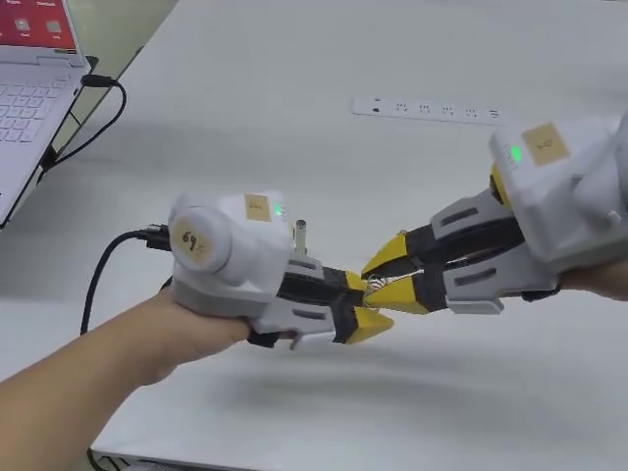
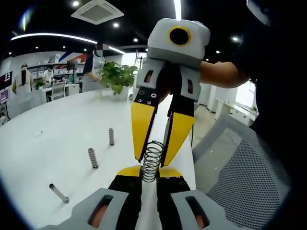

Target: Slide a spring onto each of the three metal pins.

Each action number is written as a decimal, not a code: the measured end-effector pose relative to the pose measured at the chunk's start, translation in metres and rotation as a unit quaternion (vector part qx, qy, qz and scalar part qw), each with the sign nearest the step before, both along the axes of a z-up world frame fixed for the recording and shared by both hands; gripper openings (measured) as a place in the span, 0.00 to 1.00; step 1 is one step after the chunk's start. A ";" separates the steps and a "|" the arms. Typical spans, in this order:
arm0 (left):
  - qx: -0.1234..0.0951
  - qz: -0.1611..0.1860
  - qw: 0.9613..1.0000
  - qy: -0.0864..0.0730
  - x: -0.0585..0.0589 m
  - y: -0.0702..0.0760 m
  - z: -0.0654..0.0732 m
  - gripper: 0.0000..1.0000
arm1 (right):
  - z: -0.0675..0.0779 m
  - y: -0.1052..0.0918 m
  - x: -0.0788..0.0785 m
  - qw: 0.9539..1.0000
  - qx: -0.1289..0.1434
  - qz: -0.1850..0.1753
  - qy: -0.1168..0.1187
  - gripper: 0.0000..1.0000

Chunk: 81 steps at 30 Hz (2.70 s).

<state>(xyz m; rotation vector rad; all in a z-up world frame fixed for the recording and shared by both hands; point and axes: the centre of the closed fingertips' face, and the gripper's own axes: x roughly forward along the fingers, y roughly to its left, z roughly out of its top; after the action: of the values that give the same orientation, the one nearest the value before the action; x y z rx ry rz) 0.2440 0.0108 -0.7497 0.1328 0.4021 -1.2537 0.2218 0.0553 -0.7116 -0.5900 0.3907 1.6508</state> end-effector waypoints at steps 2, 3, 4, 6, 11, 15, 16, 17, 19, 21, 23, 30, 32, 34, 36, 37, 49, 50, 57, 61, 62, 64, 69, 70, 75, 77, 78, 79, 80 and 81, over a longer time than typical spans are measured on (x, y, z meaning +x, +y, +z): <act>0.001 -0.001 1.000 0.000 0.000 0.000 0.000 0.02 | -0.001 0.001 0.002 1.000 0.004 0.001 -0.003 0.07; 0.002 -0.001 1.000 -0.001 0.000 0.000 0.000 0.03 | -0.001 0.001 0.002 1.000 0.005 0.000 -0.003 0.07; 0.003 -0.001 1.000 0.000 0.000 0.000 -0.001 0.03 | -0.001 0.002 0.004 1.000 0.007 -0.001 -0.003 0.07; 0.003 0.002 1.000 0.001 0.001 0.002 -0.001 0.03 | -0.002 0.001 0.006 1.000 0.012 -0.006 -0.003 0.07; -0.005 0.010 1.000 0.004 0.002 0.007 0.001 0.03 | 0.001 0.001 0.010 0.999 0.030 -0.020 -0.001 0.07; -0.007 0.012 1.000 0.005 0.003 0.006 0.002 0.03 | 0.001 0.003 0.011 0.999 0.037 -0.022 -0.009 0.07; -0.006 0.013 1.000 0.006 0.003 0.006 0.002 0.03 | 0.001 0.003 0.011 0.999 0.036 -0.022 -0.010 0.07; -0.007 0.013 1.000 0.006 0.003 0.006 0.002 0.03 | 0.001 0.003 0.011 0.999 0.037 -0.022 -0.011 0.07; -0.008 0.016 1.000 0.007 0.004 0.007 0.003 0.03 | 0.002 0.002 0.011 0.999 0.039 -0.024 -0.013 0.07; -0.010 0.020 1.000 0.009 0.004 0.008 0.004 0.04 | 0.003 0.002 0.012 0.999 0.041 -0.025 -0.015 0.07; -0.013 0.024 1.000 0.015 0.005 0.008 0.005 0.04 | 0.004 0.002 0.012 0.999 0.040 -0.025 -0.017 0.07; -0.015 0.029 0.999 0.019 0.005 0.010 0.006 0.07 | 0.005 0.005 0.010 0.999 0.031 -0.020 -0.028 0.07; -0.012 0.030 0.999 0.018 0.005 0.011 0.006 0.09 | 0.004 0.003 0.011 0.999 0.030 -0.020 -0.030 0.07; -0.010 0.031 0.999 0.018 0.005 0.011 0.005 0.11 | 0.004 0.003 0.013 0.999 0.026 -0.019 -0.034 0.07; -0.008 0.034 0.999 0.018 0.005 0.012 0.005 0.14 | 0.005 0.004 0.012 0.999 0.025 -0.019 -0.036 0.07; -0.006 0.037 0.999 0.018 0.006 0.013 0.004 0.15 | 0.006 0.005 0.012 0.999 0.026 -0.019 -0.036 0.07; 0.005 0.064 0.998 0.012 0.013 0.024 0.001 0.29 | 0.005 0.005 0.012 0.999 0.016 -0.024 -0.046 0.07; 0.006 0.067 0.998 0.010 0.014 0.026 0.001 0.31 | 0.006 0.005 0.012 0.999 0.017 -0.026 -0.045 0.07; 0.017 0.107 0.994 -0.002 0.022 0.048 -0.004 0.44 | 0.003 0.000 0.022 0.998 0.014 -0.044 -0.051 0.07; 0.020 0.130 0.991 -0.006 0.027 0.064 -0.005 0.50 | 0.001 -0.002 0.026 0.997 0.016 -0.052 -0.053 0.07; 0.021 0.135 0.991 -0.006 0.028 0.067 -0.005 0.51 | 0.000 -0.002 0.027 0.997 0.016 -0.054 -0.054 0.07; 0.027 0.145 0.989 -0.012 0.030 0.075 -0.006 0.54 | -0.001 -0.003 0.028 0.997 0.016 -0.059 -0.055 0.07; 0.037 0.174 0.984 -0.016 0.034 0.095 -0.009 0.68 | -0.003 -0.007 0.036 0.995 0.017 -0.076 -0.062 0.07; 0.037 0.182 0.983 -0.015 0.035 0.099 -0.009 0.70 | -0.003 -0.008 0.037 0.995 0.018 -0.079 -0.062 0.07; 0.040 0.204 0.978 -0.015 0.035 0.117 -0.010 0.80 | -0.005 -0.012 0.045 0.993 0.025 -0.097 -0.062 0.07; 0.042 0.212 0.976 -0.017 0.034 0.123 -0.010 0.86 | -0.006 -0.011 0.045 0.993 0.026 -0.101 -0.062 0.07; 0.042 0.216 0.975 -0.018 0.033 0.125 -0.010 0.89 | -0.006 -0.011 0.045 0.993 0.025 -0.101 -0.062 0.07; 0.044 0.218 0.975 -0.017 0.032 0.127 -0.011 0.93 | -0.007 -0.010 0.044 0.993 0.025 -0.102 -0.061 0.07; 0.046 0.220 0.974 -0.015 0.031 0.129 -0.012 0.96 | -0.007 -0.010 0.044 0.993 0.025 -0.102 -0.062 0.07; 0.051 0.223 0.973 -0.015 0.030 0.132 -0.014 0.97 | -0.008 -0.010 0.043 0.993 0.023 -0.101 -0.062 0.07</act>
<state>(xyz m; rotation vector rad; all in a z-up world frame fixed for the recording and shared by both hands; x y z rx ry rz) 0.2742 0.1427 -0.7636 0.1389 0.4412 -0.7874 0.2646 0.0454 -0.7201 -0.5962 0.3101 1.4172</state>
